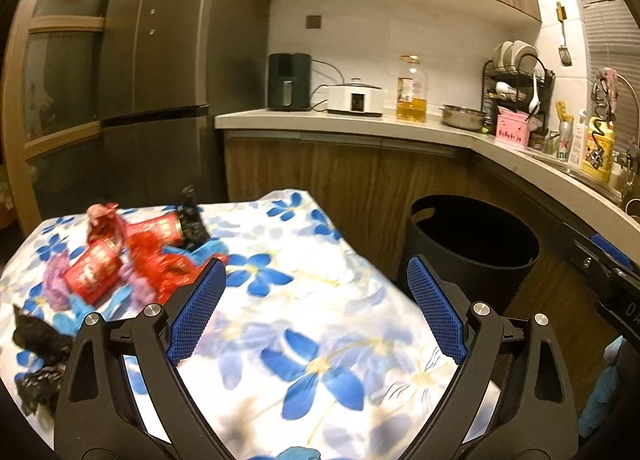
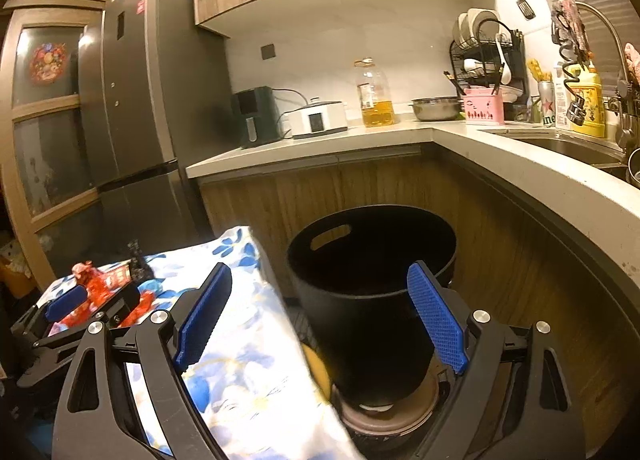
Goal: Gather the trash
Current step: 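Move both tools back over the trash pile on the sheet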
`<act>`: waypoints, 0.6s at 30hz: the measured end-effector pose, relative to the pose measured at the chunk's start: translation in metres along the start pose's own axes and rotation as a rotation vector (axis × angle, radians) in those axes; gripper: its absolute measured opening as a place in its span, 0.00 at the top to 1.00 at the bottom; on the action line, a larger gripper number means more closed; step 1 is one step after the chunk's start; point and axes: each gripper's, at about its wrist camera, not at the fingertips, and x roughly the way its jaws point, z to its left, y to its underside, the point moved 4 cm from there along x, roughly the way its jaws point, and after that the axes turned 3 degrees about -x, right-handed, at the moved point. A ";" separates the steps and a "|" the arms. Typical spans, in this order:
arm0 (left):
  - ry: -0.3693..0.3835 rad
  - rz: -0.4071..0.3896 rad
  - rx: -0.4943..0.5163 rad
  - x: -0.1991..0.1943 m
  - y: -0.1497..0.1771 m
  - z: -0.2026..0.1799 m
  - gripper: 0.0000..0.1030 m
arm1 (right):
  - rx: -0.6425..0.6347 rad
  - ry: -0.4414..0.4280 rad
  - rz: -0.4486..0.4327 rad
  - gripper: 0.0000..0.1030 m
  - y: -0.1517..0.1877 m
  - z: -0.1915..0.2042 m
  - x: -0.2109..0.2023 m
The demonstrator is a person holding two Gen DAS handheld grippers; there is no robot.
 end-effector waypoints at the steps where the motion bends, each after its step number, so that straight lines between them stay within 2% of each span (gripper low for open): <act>1: -0.006 -0.001 -0.003 -0.004 0.001 0.003 0.12 | -0.004 -0.005 0.001 0.16 0.001 0.003 -0.002; 10: -0.082 -0.024 -0.019 -0.037 0.014 0.041 0.12 | -0.027 -0.040 0.013 0.16 0.013 0.031 -0.013; 18: -0.241 -0.059 -0.034 -0.067 0.035 0.105 0.12 | -0.051 -0.093 0.034 0.16 0.026 0.061 -0.013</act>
